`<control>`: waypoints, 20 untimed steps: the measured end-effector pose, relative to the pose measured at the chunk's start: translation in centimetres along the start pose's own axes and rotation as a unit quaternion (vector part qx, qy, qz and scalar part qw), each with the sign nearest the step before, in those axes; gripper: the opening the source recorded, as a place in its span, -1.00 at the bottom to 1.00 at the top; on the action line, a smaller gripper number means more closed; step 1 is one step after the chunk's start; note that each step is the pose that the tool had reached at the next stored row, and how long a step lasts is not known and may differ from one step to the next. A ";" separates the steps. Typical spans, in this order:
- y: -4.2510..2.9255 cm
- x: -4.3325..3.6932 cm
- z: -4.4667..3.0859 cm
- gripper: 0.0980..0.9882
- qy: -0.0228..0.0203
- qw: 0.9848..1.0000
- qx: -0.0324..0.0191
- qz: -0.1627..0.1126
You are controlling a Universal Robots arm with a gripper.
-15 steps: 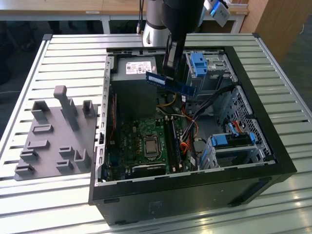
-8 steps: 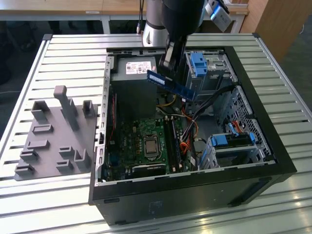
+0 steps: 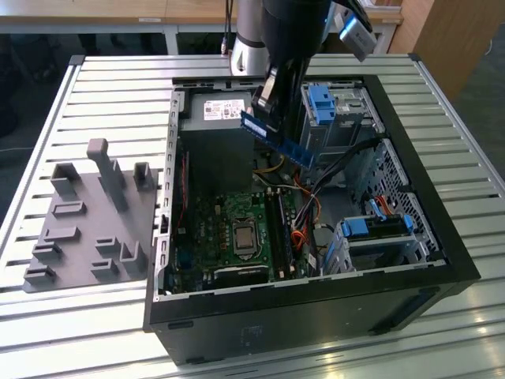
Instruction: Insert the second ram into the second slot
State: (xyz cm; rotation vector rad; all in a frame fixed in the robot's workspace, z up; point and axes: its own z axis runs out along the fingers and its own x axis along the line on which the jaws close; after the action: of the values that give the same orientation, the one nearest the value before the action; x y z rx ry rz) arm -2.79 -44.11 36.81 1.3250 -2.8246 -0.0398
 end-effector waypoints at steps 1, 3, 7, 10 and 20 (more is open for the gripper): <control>0.00 0.00 0.03 -0.91 0.000 1.000 0.000 0.009; 0.00 0.00 0.10 -0.91 0.000 1.000 0.000 0.027; -0.01 0.00 0.25 -0.91 -0.001 0.998 0.000 0.064; -0.01 0.00 0.38 -0.91 -0.002 0.996 0.000 0.091; -0.03 -0.01 0.86 -0.91 -0.005 0.983 -0.001 0.181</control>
State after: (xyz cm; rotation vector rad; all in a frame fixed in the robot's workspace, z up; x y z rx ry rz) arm -2.79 -44.11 35.95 0.7920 -3.0212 -0.0413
